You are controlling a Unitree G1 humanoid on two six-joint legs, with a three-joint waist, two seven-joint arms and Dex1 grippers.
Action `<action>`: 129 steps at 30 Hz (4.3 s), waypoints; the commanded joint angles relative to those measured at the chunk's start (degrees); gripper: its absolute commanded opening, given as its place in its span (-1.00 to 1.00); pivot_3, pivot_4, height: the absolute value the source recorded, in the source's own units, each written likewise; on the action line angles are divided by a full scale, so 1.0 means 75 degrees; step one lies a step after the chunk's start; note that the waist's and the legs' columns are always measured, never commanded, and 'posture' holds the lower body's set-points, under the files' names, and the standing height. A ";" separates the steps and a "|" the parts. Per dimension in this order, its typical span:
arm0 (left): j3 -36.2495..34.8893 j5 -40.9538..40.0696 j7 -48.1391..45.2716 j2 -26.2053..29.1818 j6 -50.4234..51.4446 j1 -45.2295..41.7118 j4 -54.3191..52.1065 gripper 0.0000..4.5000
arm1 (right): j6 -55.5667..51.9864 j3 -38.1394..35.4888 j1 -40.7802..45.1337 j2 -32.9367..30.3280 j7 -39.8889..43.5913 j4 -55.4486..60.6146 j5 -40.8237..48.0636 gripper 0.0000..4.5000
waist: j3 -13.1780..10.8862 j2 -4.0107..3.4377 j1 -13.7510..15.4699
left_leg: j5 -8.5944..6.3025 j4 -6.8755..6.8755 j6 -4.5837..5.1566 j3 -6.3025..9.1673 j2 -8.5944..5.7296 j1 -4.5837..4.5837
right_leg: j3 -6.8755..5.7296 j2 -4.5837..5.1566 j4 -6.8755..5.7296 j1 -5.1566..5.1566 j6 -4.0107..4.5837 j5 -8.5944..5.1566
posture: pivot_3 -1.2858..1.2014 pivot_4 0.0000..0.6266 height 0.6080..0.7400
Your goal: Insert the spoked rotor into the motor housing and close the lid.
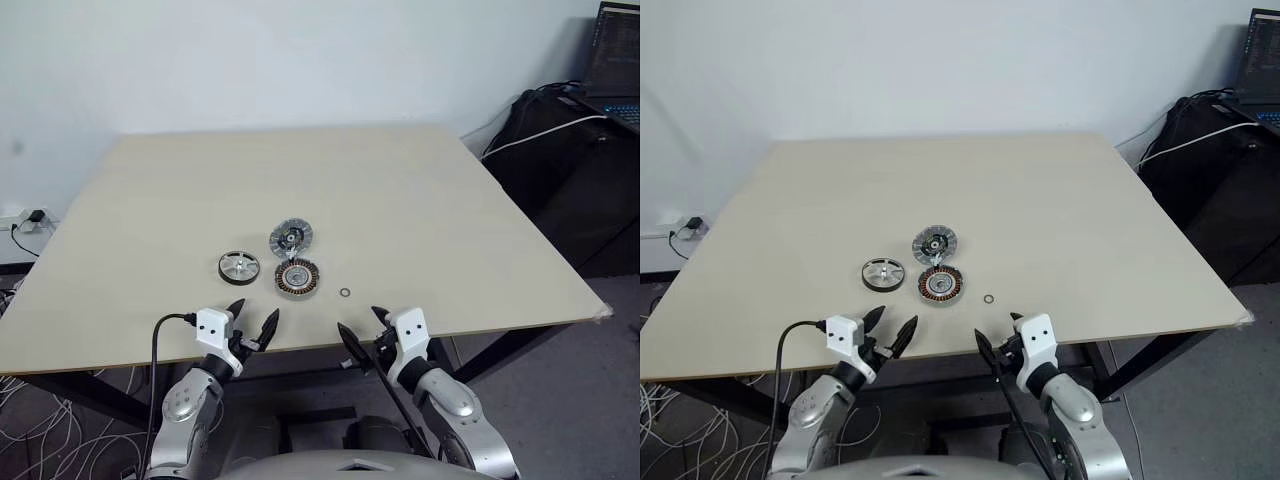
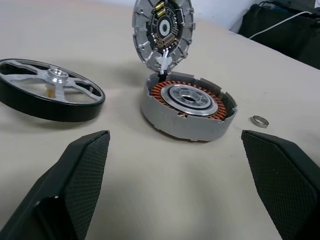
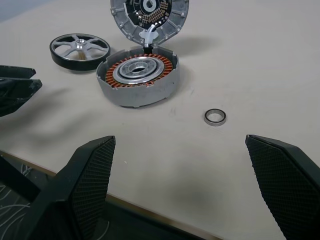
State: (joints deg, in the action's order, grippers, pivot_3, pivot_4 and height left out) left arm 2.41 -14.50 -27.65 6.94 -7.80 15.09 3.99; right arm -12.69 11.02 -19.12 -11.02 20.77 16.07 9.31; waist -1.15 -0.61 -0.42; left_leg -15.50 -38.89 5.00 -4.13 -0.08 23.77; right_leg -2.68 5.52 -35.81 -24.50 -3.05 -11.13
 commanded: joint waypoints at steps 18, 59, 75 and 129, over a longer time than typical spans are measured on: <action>-0.0064 -0.0073 -0.0002 0.0011 -0.0066 -0.0140 -0.0311 0.98 | -0.0491 -0.0215 0.2607 0.0492 -0.0466 -0.2170 -0.0563 1.00 | 0.0001 0.0001 -0.0009 | 0.0001 -0.0011 0.0001 -0.0005 -0.0003 -0.0003 | -0.0001 -0.0003 -0.0006 0.0003 0.0018 0.0011 | 0.03 -1.00 1.00; -0.0149 -0.0163 -0.0036 -0.0001 -0.0020 -0.0137 -0.0339 1.00 | -0.0580 -0.0272 0.3624 0.1107 -0.0542 -0.3751 -0.0885 -0.69 | 0.0008 0.0000 -0.0097 | 0.0003 -0.0014 0.0000 -0.0021 0.0003 -0.0018 | 0.0010 -0.0023 -0.0019 0.0007 0.0043 0.0027 | 0.03 -1.00 1.00; -0.0081 -0.0113 -0.0005 -0.0051 -0.0030 -0.0122 -0.0333 1.00 | -0.0857 0.0516 0.4685 0.1633 -0.0454 -0.3437 -0.1120 -0.69 | 0.0006 -0.0002 -0.0097 | 0.0003 -0.0013 0.0000 -0.0021 0.0001 -0.0013 | 0.0008 -0.0018 -0.0018 0.0001 0.0043 0.0028 | 0.03 -1.00 1.00; -0.0227 -0.0255 -0.0011 -0.0062 -0.0002 -0.0295 -0.0122 1.00 | 0.0202 0.0578 0.5898 0.2074 0.0029 -0.6163 -0.1363 0.18 | 0.0005 -0.0005 -0.0146 | 0.0005 -0.0009 -0.0004 -0.0025 -0.0002 -0.0013 | 0.0010 -0.0032 -0.0022 -0.0001 0.0046 0.0030 | 0.03 -1.00 1.00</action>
State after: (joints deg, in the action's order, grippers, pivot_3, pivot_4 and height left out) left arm 0.82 -16.17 -27.55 6.68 -7.69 13.52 4.09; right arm -11.63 15.92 25.14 4.24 19.91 -33.52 -1.84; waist -1.11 -0.65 -1.51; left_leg -15.46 -38.96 4.97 -4.32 -0.10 23.67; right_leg -2.61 5.28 -35.97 -24.51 -2.71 -10.90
